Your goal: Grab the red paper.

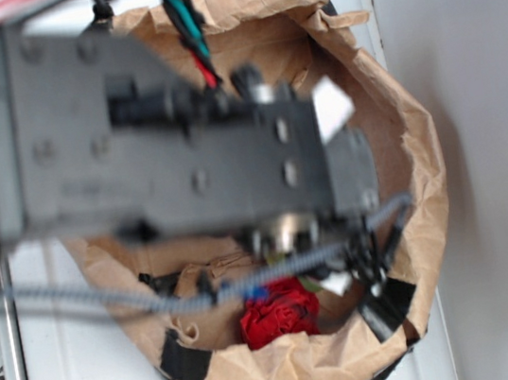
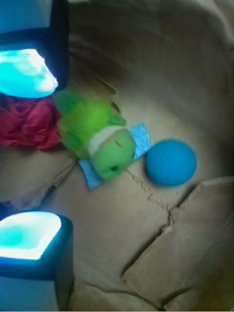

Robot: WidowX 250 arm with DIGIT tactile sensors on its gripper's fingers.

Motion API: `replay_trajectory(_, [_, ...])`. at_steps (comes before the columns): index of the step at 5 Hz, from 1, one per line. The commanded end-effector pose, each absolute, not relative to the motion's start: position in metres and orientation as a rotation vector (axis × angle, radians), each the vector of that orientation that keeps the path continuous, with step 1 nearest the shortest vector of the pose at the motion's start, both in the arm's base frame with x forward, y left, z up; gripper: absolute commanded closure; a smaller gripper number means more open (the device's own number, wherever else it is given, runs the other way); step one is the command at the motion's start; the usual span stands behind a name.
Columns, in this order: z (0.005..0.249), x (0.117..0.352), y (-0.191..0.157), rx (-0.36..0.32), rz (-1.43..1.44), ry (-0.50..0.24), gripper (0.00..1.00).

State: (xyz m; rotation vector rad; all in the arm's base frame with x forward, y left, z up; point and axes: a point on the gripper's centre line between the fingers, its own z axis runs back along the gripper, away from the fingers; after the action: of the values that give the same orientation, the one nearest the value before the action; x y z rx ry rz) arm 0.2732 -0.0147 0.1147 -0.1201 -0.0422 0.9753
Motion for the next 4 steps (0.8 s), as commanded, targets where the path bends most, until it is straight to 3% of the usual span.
replay_trajectory(1, [0.096,0.263,-0.015,-0.221,0.927,-0.091,0.0])
replay_trajectory(3, [0.084,0.254,-0.051,-0.297,0.934,-0.099,0.0])
replay_trajectory(4, [0.088,0.261,-0.066,-0.319,0.976,-0.1,0.0])
